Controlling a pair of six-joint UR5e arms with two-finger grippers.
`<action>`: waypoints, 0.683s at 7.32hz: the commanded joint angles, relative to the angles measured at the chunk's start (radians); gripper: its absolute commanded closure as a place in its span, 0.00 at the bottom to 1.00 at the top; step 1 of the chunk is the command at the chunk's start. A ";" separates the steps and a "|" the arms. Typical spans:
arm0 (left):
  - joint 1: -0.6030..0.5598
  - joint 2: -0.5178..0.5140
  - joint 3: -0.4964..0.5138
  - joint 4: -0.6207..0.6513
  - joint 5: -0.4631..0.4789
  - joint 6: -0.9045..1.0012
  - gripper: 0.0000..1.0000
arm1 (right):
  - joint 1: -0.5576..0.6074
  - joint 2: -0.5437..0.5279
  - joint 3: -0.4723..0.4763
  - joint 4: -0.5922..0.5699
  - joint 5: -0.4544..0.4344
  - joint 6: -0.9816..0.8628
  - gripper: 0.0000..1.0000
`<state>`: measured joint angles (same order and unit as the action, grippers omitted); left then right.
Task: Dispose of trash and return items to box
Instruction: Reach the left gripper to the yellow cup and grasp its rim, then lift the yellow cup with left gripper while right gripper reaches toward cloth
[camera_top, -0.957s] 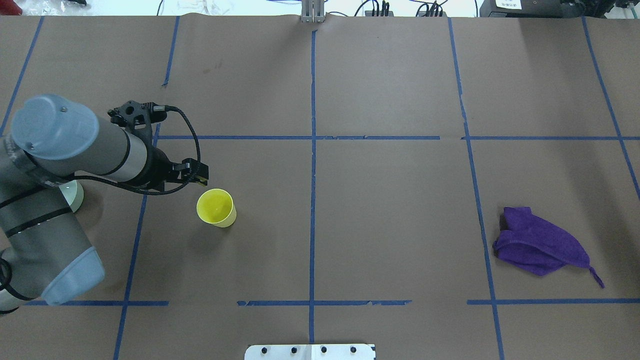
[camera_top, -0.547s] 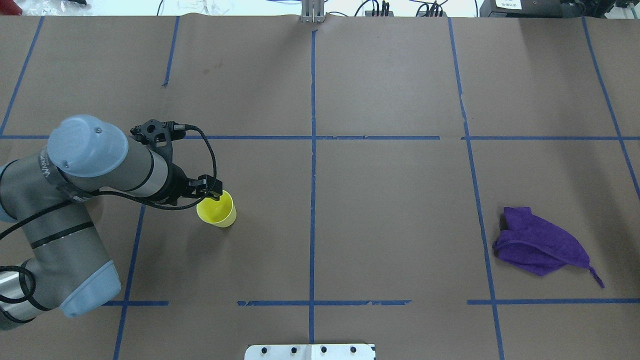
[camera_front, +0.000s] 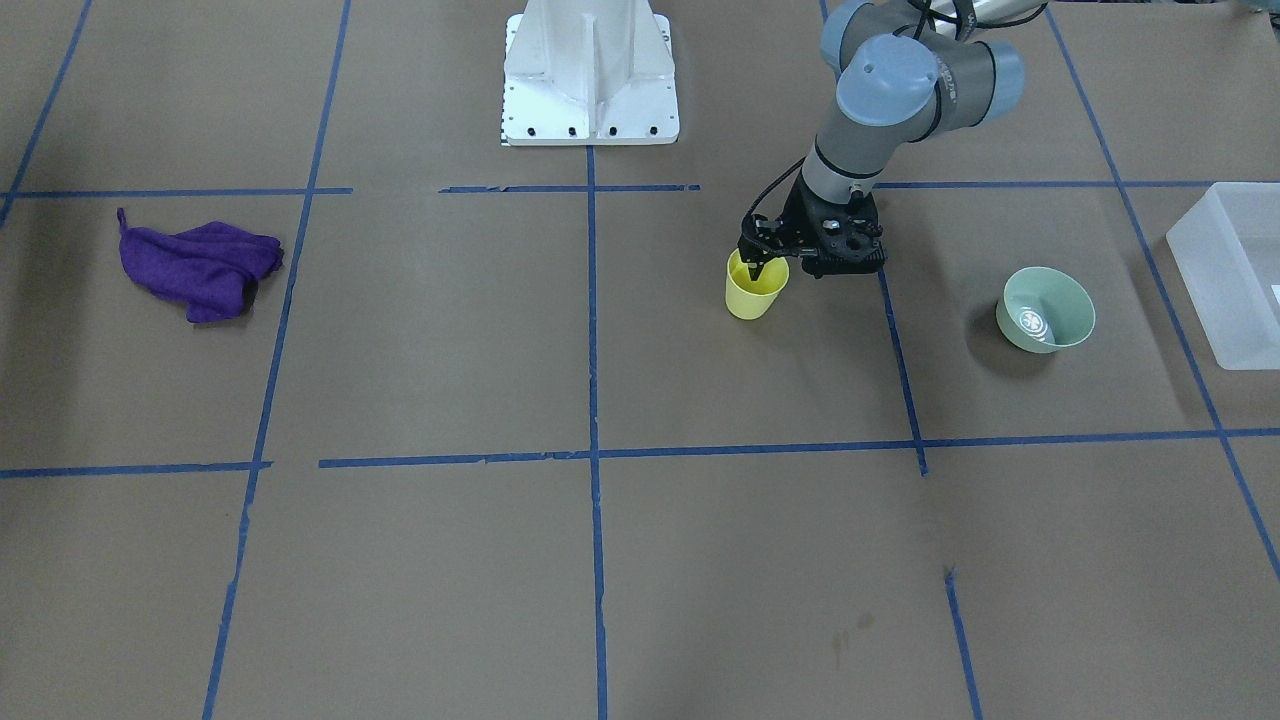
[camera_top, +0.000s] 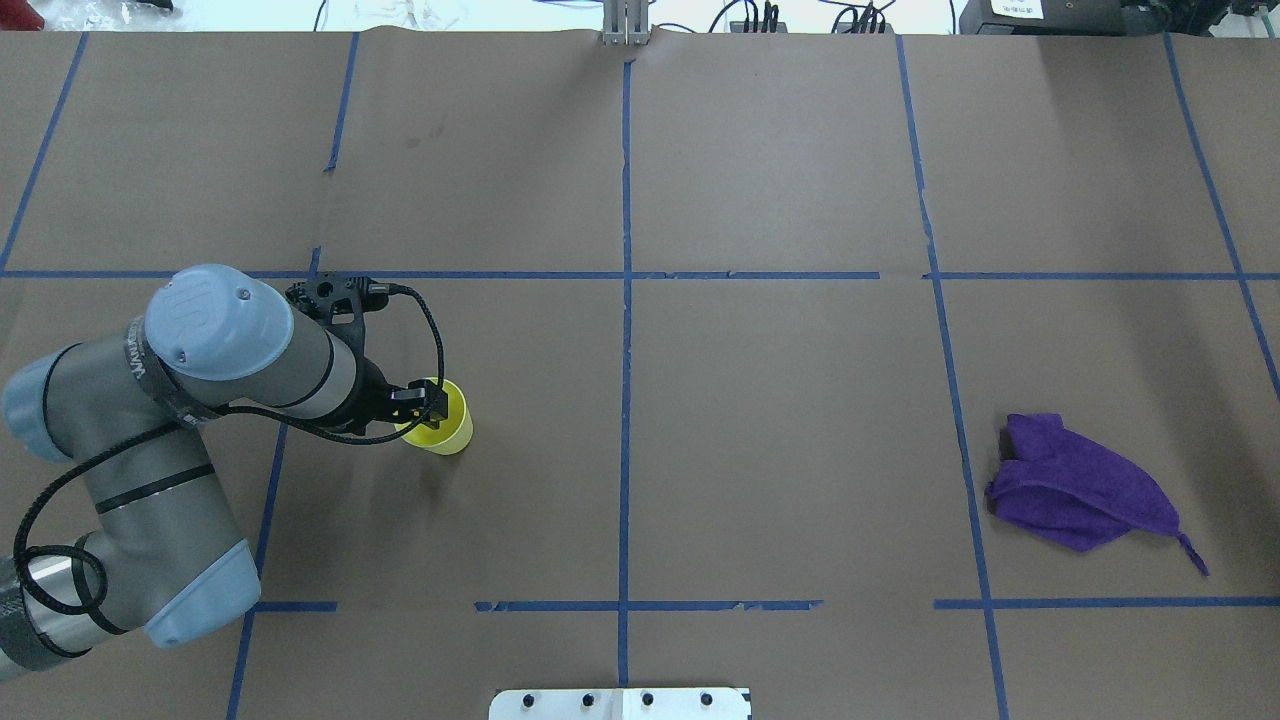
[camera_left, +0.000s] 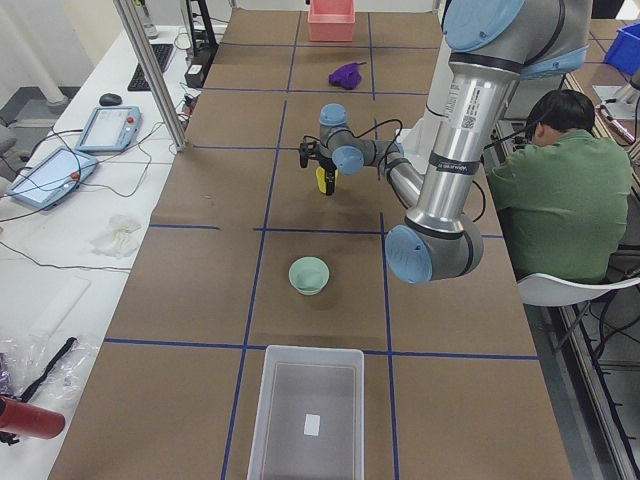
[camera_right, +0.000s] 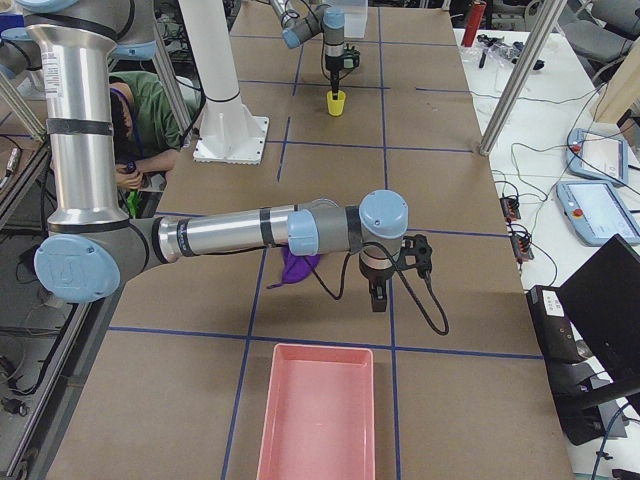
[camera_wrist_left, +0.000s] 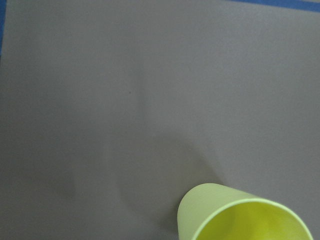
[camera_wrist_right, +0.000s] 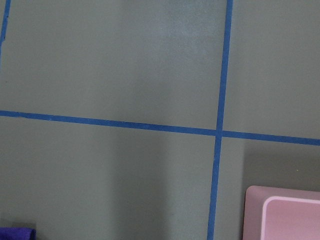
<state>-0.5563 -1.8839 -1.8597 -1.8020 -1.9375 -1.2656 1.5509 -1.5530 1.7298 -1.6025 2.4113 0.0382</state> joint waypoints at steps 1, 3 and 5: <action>-0.002 -0.001 -0.010 0.001 0.000 -0.003 1.00 | -0.002 0.001 0.001 0.001 0.000 0.000 0.00; -0.005 -0.010 -0.015 0.001 -0.003 -0.002 1.00 | -0.002 0.001 -0.001 0.001 0.017 0.000 0.00; -0.025 -0.024 -0.047 0.003 -0.009 -0.005 1.00 | -0.002 0.001 0.002 0.001 0.025 0.034 0.00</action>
<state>-0.5678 -1.9029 -1.8837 -1.7999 -1.9424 -1.2685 1.5493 -1.5524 1.7295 -1.6021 2.4309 0.0466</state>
